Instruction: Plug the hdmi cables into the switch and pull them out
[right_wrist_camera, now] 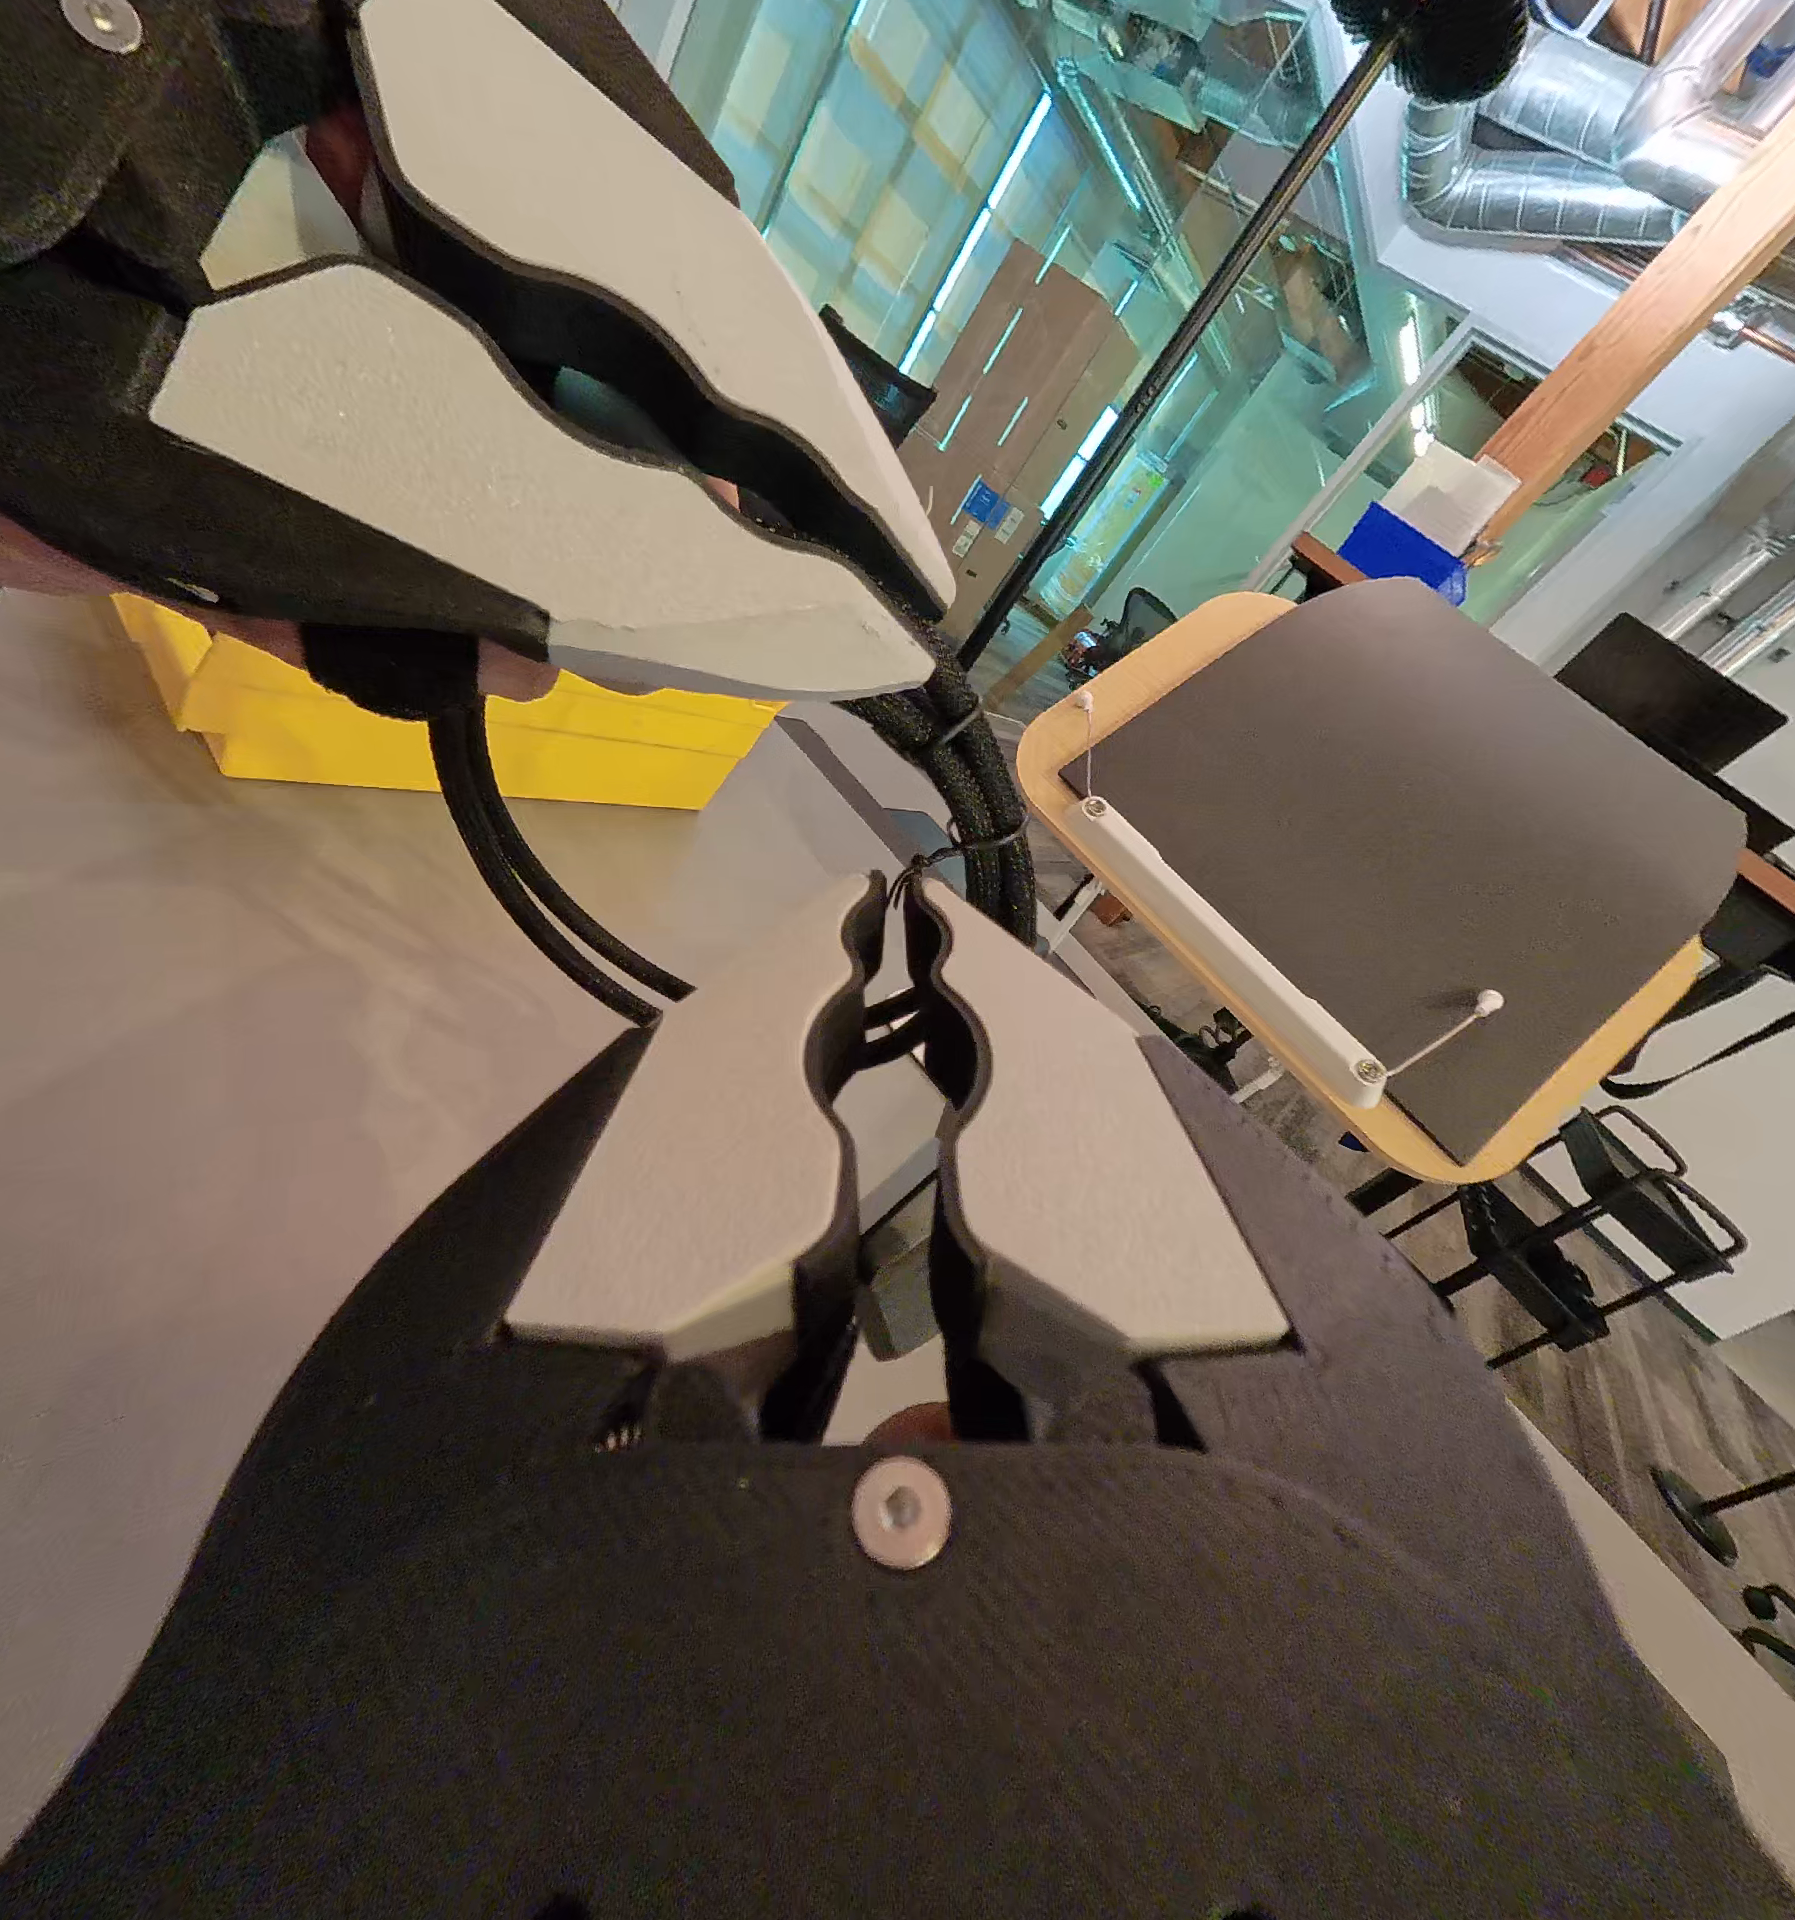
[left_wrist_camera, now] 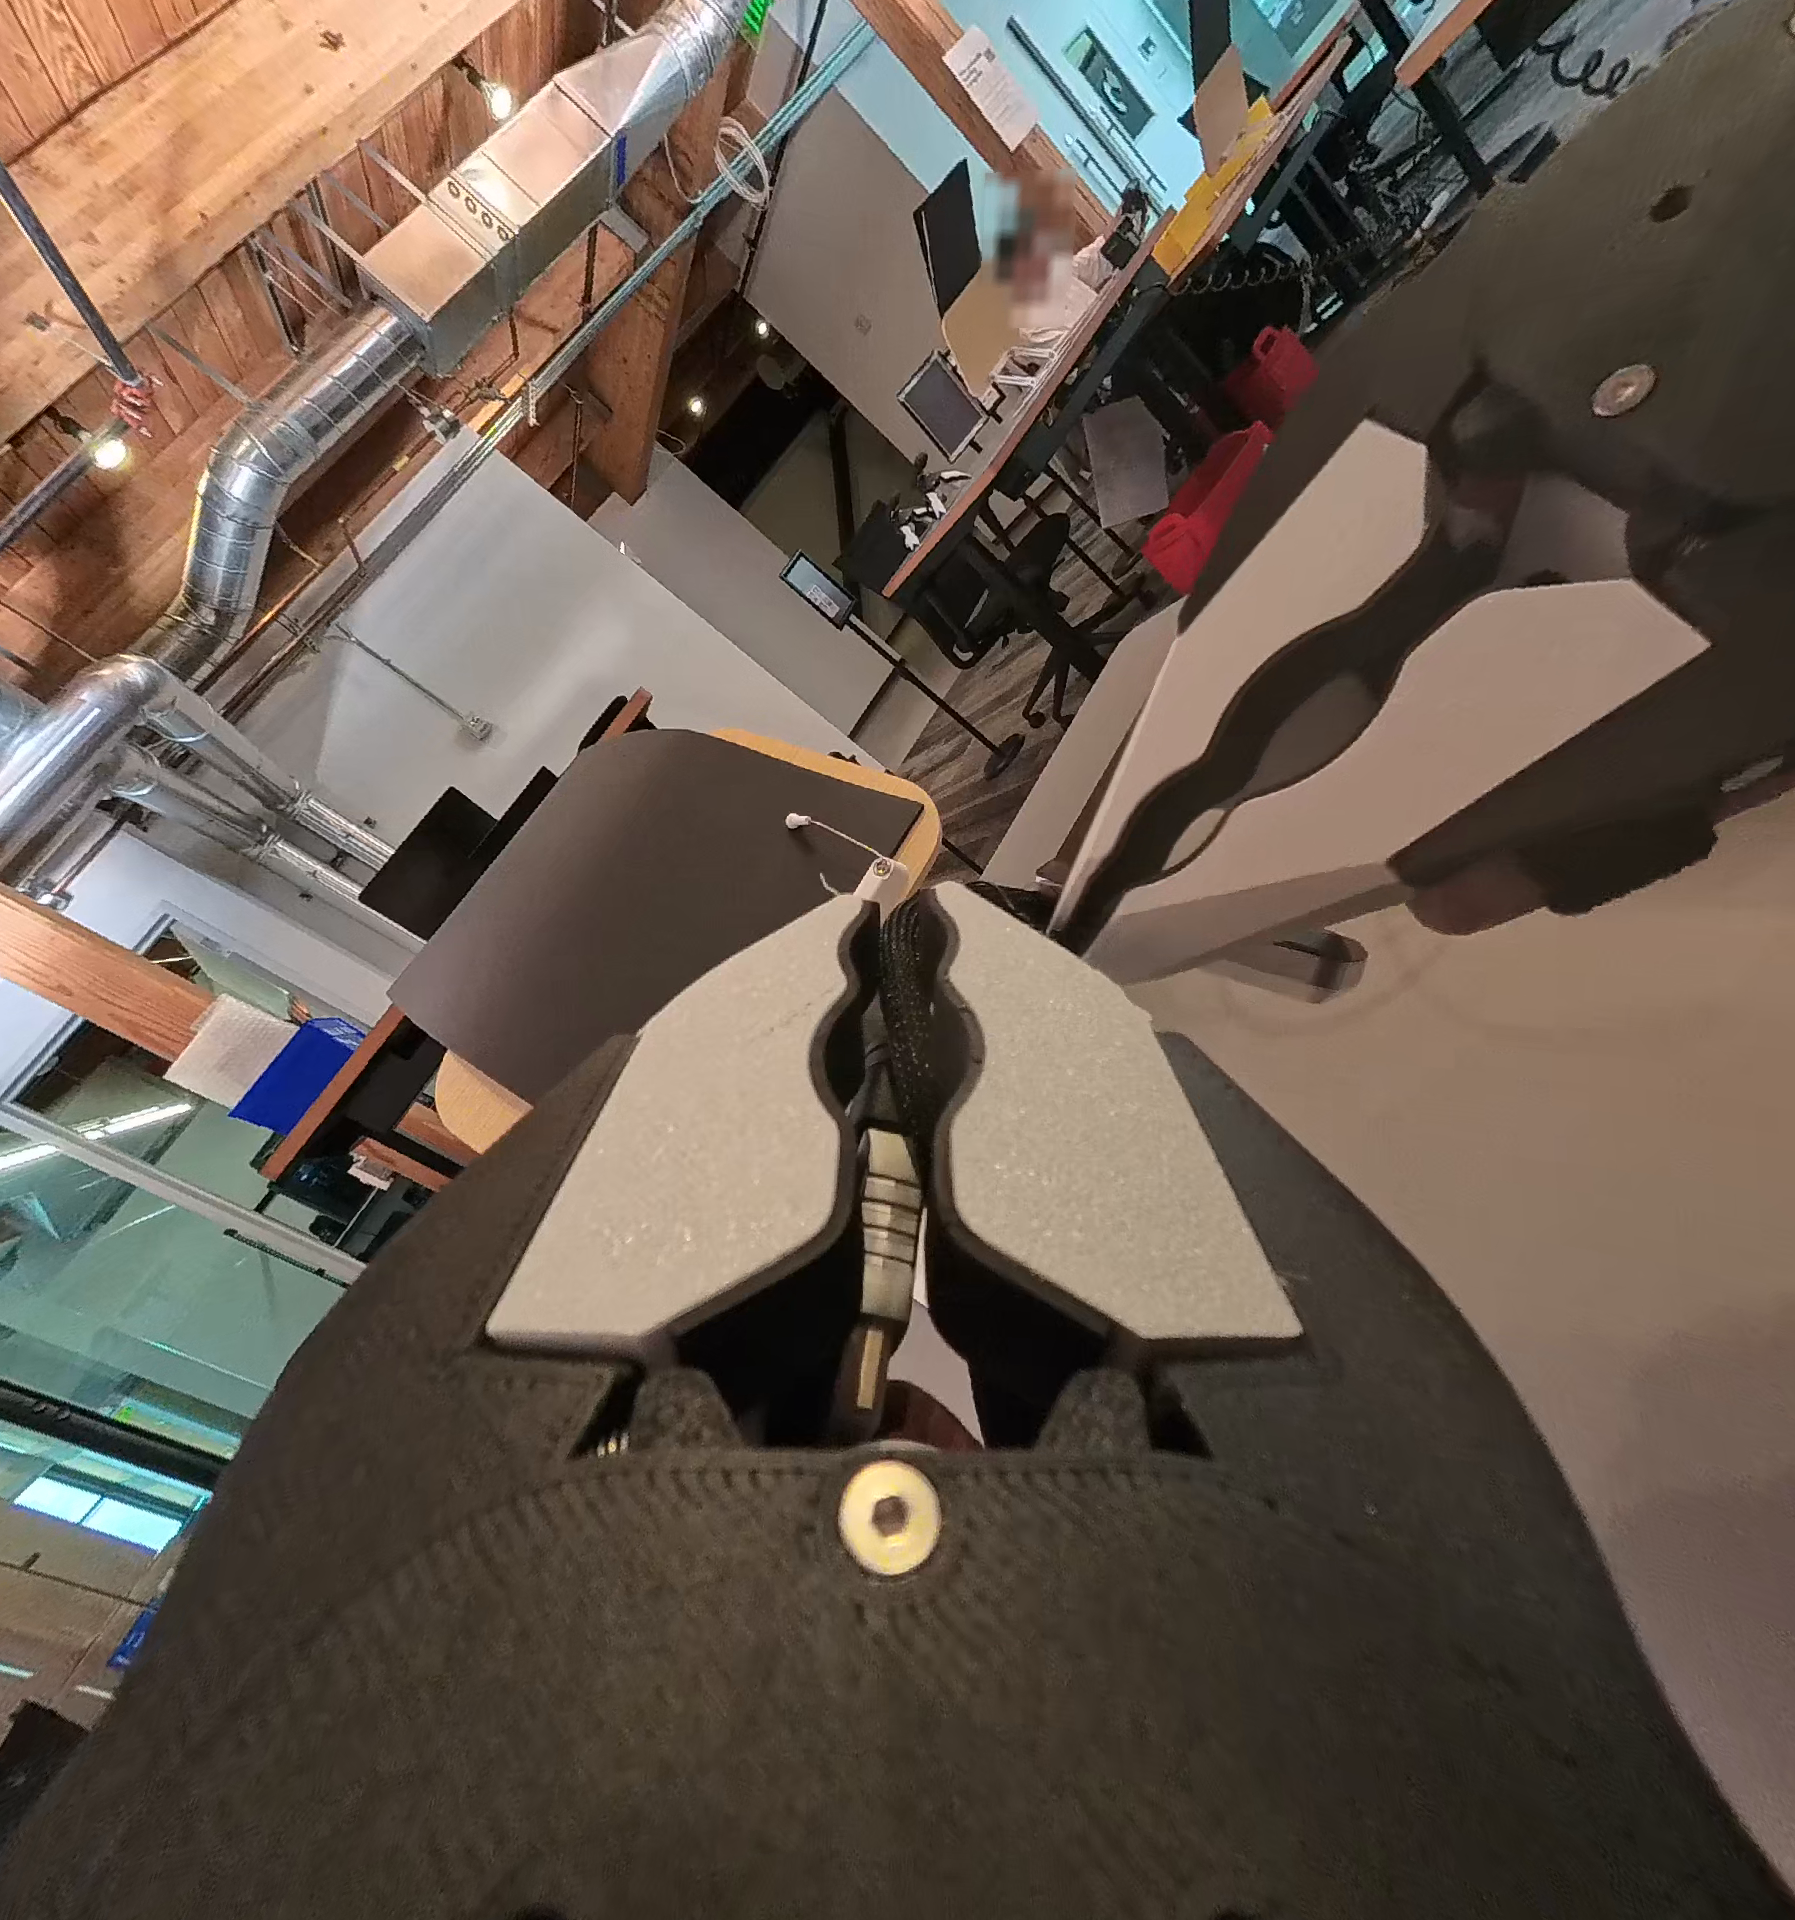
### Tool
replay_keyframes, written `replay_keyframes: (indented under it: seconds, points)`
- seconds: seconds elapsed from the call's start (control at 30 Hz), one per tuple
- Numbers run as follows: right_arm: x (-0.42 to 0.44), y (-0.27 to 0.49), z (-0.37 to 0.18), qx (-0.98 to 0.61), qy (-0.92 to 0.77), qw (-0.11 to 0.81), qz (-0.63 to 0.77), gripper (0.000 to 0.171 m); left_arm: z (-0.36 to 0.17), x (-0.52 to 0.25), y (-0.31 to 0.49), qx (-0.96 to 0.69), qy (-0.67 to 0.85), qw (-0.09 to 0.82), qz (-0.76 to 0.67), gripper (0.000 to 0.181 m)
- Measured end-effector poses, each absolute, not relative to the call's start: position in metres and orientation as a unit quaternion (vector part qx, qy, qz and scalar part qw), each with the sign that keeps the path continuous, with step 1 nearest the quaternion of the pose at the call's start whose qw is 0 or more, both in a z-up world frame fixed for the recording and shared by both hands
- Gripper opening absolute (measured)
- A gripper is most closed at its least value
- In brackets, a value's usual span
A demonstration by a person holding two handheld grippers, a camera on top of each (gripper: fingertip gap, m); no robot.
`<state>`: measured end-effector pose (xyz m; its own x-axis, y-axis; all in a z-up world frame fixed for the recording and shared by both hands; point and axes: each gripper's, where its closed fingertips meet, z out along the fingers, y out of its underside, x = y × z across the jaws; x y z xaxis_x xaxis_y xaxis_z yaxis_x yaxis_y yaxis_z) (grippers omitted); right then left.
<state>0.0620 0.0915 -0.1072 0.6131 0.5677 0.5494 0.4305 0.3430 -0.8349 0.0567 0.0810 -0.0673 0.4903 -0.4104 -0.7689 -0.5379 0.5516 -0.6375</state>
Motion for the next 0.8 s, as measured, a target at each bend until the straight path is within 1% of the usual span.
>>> replay_keyframes:
  seconds: [0.23,0.37,0.47,0.63,0.73,0.8]
  points:
    - [0.063,0.093,-0.106,-0.573,-0.425,0.699,0.058,0.0,-0.066,0.056,0.081,-0.472,0.501,0.725,0.042,0.006]
    - [0.061,0.091,-0.103,-0.58,-0.406,0.694,0.131,0.0,-0.065,0.056,0.08,-0.469,0.499,0.728,0.04,0.006]
    - [0.061,0.09,-0.103,-0.582,-0.4,0.69,0.161,0.0,-0.064,0.057,0.079,-0.466,0.498,0.731,0.039,0.005]
    - [0.057,0.081,-0.097,-0.588,-0.349,0.649,0.334,0.0,-0.063,0.058,0.076,-0.458,0.497,0.737,0.034,0.005]
    - [0.056,0.071,-0.086,-0.569,-0.28,0.575,0.517,0.0,-0.061,0.059,0.072,-0.451,0.494,0.743,0.027,0.006]
    - [0.057,0.069,-0.084,-0.553,-0.248,0.542,0.582,0.0,-0.059,0.06,0.071,-0.45,0.492,0.745,0.024,0.006]
